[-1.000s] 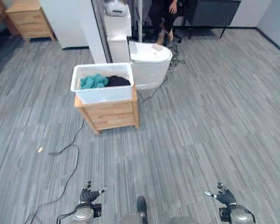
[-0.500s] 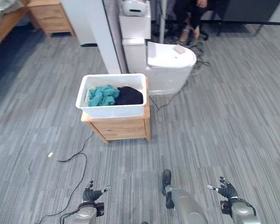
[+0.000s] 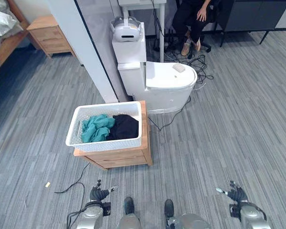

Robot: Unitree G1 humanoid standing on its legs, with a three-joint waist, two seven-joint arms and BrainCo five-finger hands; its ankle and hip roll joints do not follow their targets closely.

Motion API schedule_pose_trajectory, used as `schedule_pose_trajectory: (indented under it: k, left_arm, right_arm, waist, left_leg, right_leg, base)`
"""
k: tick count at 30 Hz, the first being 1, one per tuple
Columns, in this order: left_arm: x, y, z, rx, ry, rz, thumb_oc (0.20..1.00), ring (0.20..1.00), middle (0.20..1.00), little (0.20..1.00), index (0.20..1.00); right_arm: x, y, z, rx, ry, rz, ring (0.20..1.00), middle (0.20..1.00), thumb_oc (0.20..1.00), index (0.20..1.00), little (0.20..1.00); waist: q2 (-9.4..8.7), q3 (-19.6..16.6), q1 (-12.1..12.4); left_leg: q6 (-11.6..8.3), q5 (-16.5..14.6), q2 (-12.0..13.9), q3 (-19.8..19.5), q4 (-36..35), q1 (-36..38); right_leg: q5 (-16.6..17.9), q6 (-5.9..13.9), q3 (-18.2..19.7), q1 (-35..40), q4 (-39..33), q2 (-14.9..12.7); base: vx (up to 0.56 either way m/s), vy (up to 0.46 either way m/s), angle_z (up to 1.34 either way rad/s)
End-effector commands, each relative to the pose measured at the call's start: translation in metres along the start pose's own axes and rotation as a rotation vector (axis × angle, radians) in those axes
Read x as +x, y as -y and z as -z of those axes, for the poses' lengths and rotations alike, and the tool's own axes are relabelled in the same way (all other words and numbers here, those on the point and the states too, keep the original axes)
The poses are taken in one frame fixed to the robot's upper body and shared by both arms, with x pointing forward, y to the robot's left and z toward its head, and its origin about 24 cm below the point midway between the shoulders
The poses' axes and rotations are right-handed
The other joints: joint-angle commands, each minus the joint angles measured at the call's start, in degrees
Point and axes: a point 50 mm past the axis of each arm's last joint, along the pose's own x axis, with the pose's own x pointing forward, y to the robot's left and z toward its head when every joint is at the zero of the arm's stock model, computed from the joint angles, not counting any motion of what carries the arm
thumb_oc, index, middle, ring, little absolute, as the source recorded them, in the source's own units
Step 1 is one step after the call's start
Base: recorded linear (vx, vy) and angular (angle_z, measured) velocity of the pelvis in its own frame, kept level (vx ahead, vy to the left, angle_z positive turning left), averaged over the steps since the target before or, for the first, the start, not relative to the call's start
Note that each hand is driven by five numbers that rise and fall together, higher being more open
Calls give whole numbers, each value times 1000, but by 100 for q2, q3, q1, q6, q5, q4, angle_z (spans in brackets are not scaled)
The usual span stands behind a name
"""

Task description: Grab the laundry basket,head to the washer,open it,put in the laundry and shut it.

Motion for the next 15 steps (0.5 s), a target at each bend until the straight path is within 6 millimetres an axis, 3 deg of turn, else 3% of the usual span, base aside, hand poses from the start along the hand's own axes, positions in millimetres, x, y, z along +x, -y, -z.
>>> schedule_pose_trajectory:
  k: [1,4,7,10,11,12,13,15]
  left_arm:
    - [-3,-17,-2,9,39,-64,1000,1000,1000,1000,1000]
    - [-3,-18,3,30,15,-58,1000,1000,1000,1000,1000]
    - [-2,-25,1,51,18,-69,1000,1000,1000,1000,1000]
    - [-2,-41,-1,68,18,-122,1000,1000,1000,1000,1000]
    - [-4,-49,1,57,16,-164,1000,1000,1000,1000,1000]
    - [-4,-50,1,57,15,-164,1000,1000,1000,1000,1000]
    - [-5,-52,3,49,11,-170,1000,1000,1000,1000,1000]
    - [-5,-54,6,39,-2,-180,1000,1000,1000,1000,1000]
  right_arm:
    - [0,14,-13,-8,69,47,1000,1000,1000,1000,1000]
    - [0,10,-9,3,54,39,1000,1000,1000,1000,1000]
    - [2,1,-14,34,65,12,1000,1000,1000,1000,1000]
    - [4,-8,-22,35,85,-16,1000,1000,1000,1000,1000]
    - [4,-14,-30,12,119,-35,1000,1000,1000,1000,1000]
    - [4,-14,-30,12,119,-35,1000,1000,1000,1000,1000]
    - [5,-14,-33,0,128,-43,1000,1000,1000,1000,1000]
    - [5,-13,-36,-7,138,-44,1000,1000,1000,1000,1000]
  waist:
    - [51,-69,211]
    - [31,-190,256]
    - [-73,-279,292]
    - [-133,-226,365]
    - [-101,-191,443]
    - [-102,-196,443]
    - [-84,-171,384]
    - [-82,-149,365]
  left_leg:
    - [8,357,-35,-47,159,-362]
    - [68,126,-210,-83,572,-453]
    - [264,-275,-473,20,1029,-485]
    - [519,-609,-618,304,1165,-292]
    - [634,-765,-695,476,1191,-151]
    - [635,-767,-696,478,1191,-155]
    - [685,-796,-826,484,1078,69]
    - [722,-824,-914,464,1002,188]
  right_leg:
    - [-1028,984,272,-28,857,-1056]
    - [-1035,1125,430,187,861,-1300]
    - [-908,1209,560,91,1097,-1577]
    - [-435,1221,670,-369,1782,-1761]
    - [-198,1174,295,-579,1949,-1965]
    - [-199,1176,298,-585,1952,-1966]
    - [-316,1089,283,-768,1962,-1668]
    - [-411,1101,236,-829,1885,-1504]
  base:
    - [309,371,-19]
    - [317,380,-28]
    - [230,341,-3]
    - [121,320,-56]
    - [107,281,-43]
    - [186,330,-73]
    - [118,155,-77]
    - [155,162,-48]
